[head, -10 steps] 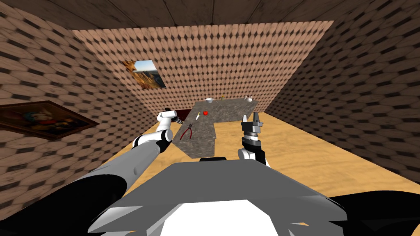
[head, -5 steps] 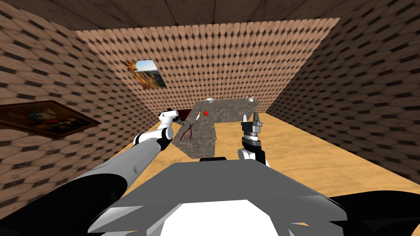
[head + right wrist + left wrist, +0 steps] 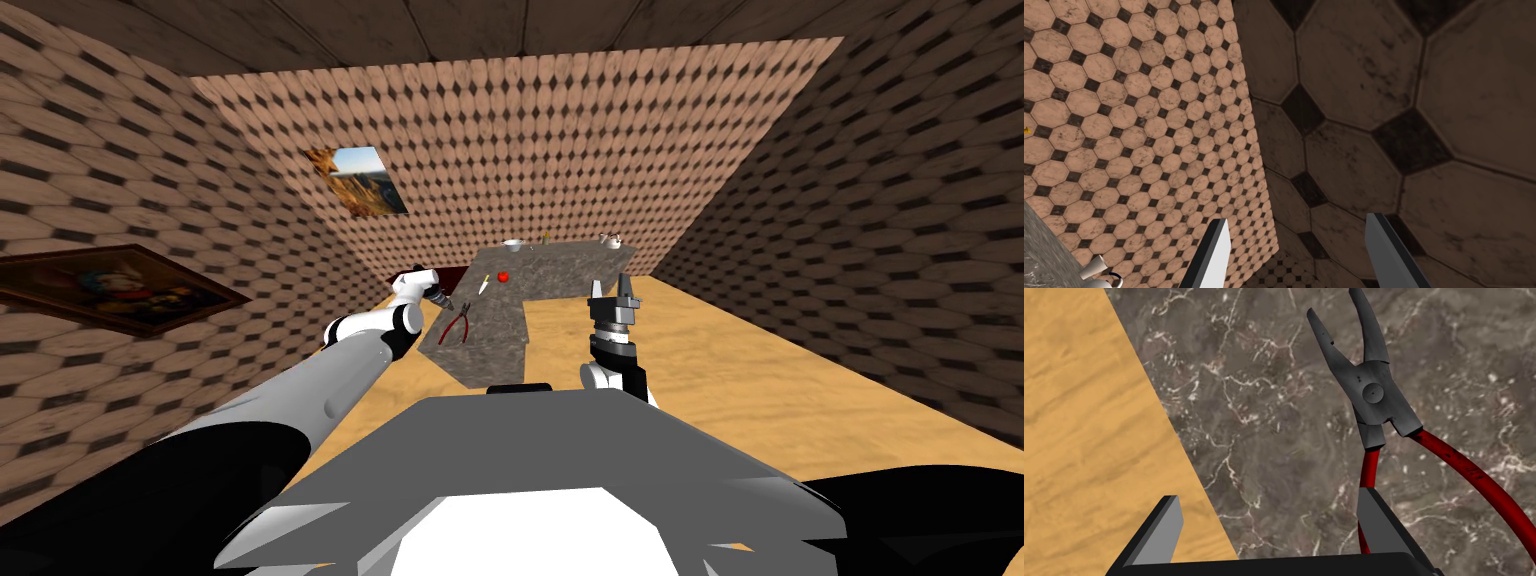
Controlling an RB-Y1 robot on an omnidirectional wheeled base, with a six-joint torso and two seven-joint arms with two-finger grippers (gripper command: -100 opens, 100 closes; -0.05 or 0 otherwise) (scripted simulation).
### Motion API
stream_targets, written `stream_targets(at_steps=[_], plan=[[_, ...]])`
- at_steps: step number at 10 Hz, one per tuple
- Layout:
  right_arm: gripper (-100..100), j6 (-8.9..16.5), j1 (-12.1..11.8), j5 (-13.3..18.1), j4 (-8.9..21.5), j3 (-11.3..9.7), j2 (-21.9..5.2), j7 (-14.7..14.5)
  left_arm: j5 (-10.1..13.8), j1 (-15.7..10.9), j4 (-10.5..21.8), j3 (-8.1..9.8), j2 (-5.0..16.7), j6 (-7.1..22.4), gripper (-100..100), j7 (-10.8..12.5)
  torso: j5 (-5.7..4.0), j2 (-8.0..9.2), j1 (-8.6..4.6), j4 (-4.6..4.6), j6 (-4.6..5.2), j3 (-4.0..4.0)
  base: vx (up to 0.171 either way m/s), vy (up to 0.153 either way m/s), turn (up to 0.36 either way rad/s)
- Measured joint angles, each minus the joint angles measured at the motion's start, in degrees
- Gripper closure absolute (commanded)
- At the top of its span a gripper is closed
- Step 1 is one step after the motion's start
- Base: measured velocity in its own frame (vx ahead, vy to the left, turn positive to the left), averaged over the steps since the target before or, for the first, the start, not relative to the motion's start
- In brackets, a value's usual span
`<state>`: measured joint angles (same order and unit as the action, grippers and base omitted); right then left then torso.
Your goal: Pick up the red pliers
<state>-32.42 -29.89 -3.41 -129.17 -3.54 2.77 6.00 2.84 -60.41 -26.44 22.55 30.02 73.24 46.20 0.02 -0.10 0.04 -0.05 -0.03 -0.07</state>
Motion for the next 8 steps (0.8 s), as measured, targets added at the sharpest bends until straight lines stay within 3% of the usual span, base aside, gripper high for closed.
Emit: stream_targets(at_steps=[1, 2, 3, 4, 5, 6, 7, 8], plan=[[0, 0.00, 0.00, 0.00, 0.00, 0.00, 0.00, 0.00, 0.07, 0.82, -1.54, 0.04, -0.39, 0.95, -100, 0.16, 0.00, 0.05, -0.01, 0.00, -0.01, 0.02, 0.022, -0.002, 0.034], [0, 0.00, 0.00, 0.00, 0.00, 0.00, 0.00, 0.00, 0.15, -0.13, 0.02, -0.15, -0.34, 2.31, -100, 0.41, -0.01, 0.04, -0.02, 0.01, -0.01, 0.02, 0.039, 0.001, 0.046], [0, 0.00, 0.00, 0.00, 0.00, 0.00, 0.00, 0.00, 0.47, 0.68, -0.67, -0.22, -0.88, 4.77, -100, 0.67, 0.01, -0.01, 0.00, -0.01, -0.02, 0.00, 0.031, -0.002, 0.018], [0, 0.00, 0.00, 0.00, 0.00, 0.00, 0.00, 0.00, 0.41, -1.01, 3.55, -0.47, -0.54, 4.19, -100, 0.83, 0.00, -0.01, -0.01, 0.00, 0.00, 0.00, 0.032, 0.003, 0.022], [0, 0.00, 0.00, 0.00, 0.00, 0.00, 0.00, 0.00, 0.51, -0.24, 2.75, -0.63, -1.26, 5.38, -100, 1.24, 0.01, 0.00, 0.00, -0.01, -0.01, -0.01, 0.022, 0.004, 0.012], [0, 0.00, 0.00, 0.00, 0.00, 0.00, 0.00, 0.00, 0.48, -0.61, 3.80, -0.80, -1.44, 6.06, -100, 1.57, 0.00, 0.02, 0.00, 0.00, 0.00, 0.01, 0.019, 0.003, 0.018], [0, 0.00, 0.00, 0.00, 0.00, 0.00, 0.00, 0.00, 0.45, -2.00, 7.12, -1.08, -1.17, 5.87, -100, 1.74, 0.00, 0.04, 0.00, 0.01, -0.01, 0.02, 0.027, 0.003, 0.029], [0, 0.00, 0.00, 0.00, 0.00, 0.00, 0.00, 0.00, 0.44, -1.66, 7.07, -1.36, -1.91, 7.14, -100, 2.27, 0.01, 0.02, 0.00, 0.00, -0.01, 0.01, 0.019, 0.002, 0.017]])
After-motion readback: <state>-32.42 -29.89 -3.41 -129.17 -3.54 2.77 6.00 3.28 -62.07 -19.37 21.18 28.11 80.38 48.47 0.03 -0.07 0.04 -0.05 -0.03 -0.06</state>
